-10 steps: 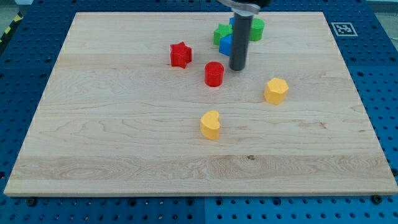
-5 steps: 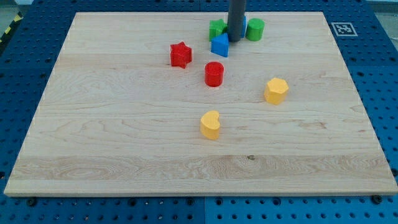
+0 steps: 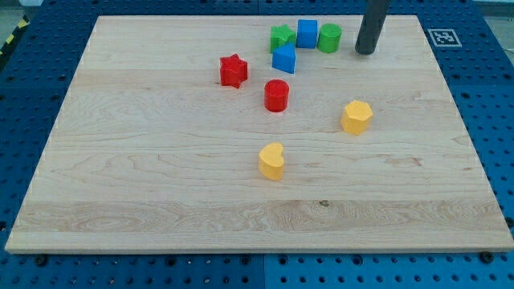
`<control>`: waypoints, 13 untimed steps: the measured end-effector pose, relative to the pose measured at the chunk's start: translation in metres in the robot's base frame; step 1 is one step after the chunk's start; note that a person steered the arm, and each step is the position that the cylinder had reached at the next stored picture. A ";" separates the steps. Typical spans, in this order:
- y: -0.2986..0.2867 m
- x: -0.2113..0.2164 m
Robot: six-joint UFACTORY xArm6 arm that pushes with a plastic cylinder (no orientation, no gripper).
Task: Push blue and green blocks into each other
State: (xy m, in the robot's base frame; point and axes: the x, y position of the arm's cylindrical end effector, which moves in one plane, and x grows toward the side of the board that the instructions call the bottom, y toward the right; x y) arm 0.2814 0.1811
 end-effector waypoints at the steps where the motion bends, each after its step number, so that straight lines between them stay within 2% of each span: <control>1: 0.000 0.000; 8: -0.087 -0.001; 9: -0.085 -0.001; 10: -0.056 0.013; 11: -0.061 0.049; 13: -0.113 0.085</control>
State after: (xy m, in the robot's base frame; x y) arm 0.3667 0.0685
